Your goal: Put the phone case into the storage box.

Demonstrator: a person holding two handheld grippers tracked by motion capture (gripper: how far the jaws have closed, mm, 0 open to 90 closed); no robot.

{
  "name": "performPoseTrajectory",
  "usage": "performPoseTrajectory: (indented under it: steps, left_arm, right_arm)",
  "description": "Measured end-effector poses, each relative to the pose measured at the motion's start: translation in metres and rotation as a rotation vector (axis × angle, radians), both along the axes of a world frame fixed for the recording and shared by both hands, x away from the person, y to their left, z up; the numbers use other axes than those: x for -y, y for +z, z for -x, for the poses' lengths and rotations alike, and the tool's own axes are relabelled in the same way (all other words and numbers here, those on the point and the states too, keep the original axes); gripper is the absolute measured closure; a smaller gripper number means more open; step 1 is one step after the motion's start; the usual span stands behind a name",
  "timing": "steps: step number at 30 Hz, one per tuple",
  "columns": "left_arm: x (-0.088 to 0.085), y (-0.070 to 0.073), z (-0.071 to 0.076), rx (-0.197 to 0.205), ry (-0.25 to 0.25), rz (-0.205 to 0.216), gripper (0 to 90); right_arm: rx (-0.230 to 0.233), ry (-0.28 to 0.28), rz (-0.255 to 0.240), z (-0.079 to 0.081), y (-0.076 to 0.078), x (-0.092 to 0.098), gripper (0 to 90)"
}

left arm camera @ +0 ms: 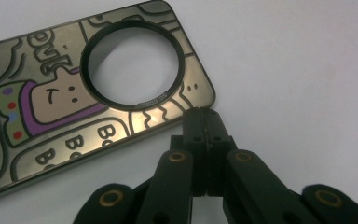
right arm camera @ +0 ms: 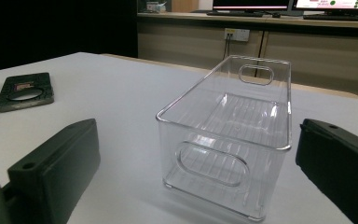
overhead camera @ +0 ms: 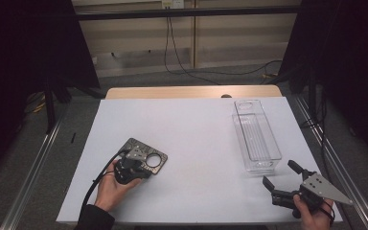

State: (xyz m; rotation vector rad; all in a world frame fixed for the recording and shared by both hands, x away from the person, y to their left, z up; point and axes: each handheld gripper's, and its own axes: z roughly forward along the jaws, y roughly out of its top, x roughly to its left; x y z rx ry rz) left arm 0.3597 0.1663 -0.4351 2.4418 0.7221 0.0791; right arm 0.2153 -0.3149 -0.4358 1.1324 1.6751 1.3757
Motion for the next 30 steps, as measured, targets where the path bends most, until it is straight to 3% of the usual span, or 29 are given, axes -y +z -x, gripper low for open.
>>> performPoseTrajectory:
  steps: [17, 30]
  left_arm:
    - [0.01, -0.003, -0.01, 0.012, 0.01, 0.028, 90.0]
    - [0.019, -0.003, -0.019, 0.04, 0.014, 0.02, 90.0]
  right_arm:
    - [0.003, -0.004, 0.002, 0.001, 0.0, 0.001, 0.0]
    - [0.003, -0.004, -0.001, 0.001, 0.0, 0.001, 0.0]
